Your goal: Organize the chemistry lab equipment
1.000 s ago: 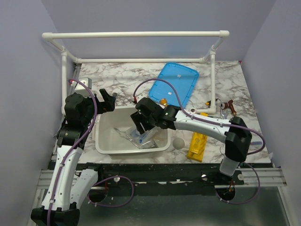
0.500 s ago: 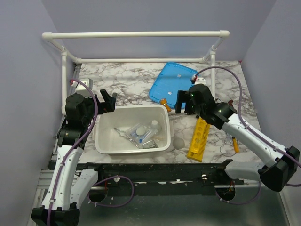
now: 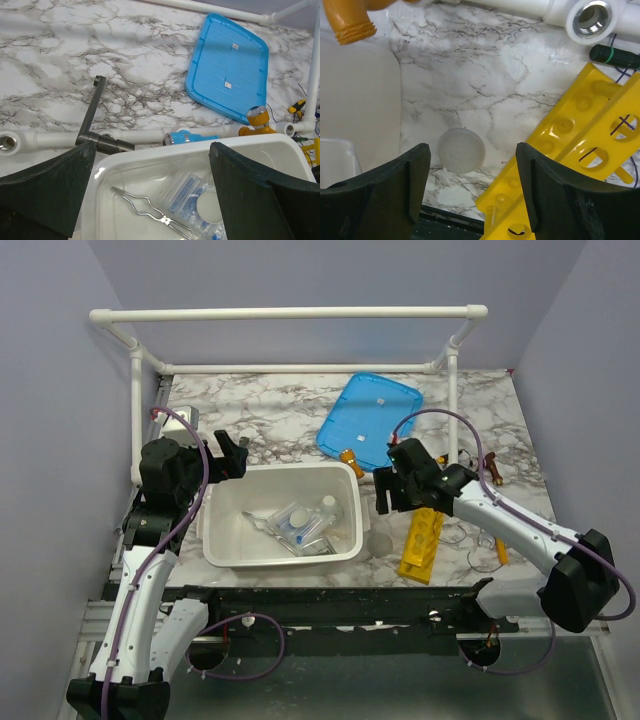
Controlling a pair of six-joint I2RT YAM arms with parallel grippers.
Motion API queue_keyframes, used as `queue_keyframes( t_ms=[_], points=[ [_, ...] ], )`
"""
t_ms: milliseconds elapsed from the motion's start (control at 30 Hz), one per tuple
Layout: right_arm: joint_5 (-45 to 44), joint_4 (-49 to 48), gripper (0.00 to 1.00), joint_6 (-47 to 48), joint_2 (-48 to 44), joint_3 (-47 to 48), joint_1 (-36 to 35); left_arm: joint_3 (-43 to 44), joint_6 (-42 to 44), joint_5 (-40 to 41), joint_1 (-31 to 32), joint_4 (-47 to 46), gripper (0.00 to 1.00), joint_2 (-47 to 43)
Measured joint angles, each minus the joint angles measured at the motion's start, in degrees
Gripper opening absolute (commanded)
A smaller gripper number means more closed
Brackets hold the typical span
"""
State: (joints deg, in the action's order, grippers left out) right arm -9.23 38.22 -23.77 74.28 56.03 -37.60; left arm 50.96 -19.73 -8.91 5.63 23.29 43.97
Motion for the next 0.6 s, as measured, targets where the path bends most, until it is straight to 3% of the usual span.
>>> queue_keyframes(
  t_ms=[233, 600],
  points=[
    [2.71, 0.26, 0.73, 1.62, 3.58, -0.07, -0.66, 0.0, 0.0, -0.17, 0.0, 0.0, 0.99, 0.17],
    [3.69, -1.38, 0.74, -3.56, 8.26, -4.15, -4.24, 0.0, 0.0, -0.63, -0.02, 0.0, 0.99, 0.2]
  ],
)
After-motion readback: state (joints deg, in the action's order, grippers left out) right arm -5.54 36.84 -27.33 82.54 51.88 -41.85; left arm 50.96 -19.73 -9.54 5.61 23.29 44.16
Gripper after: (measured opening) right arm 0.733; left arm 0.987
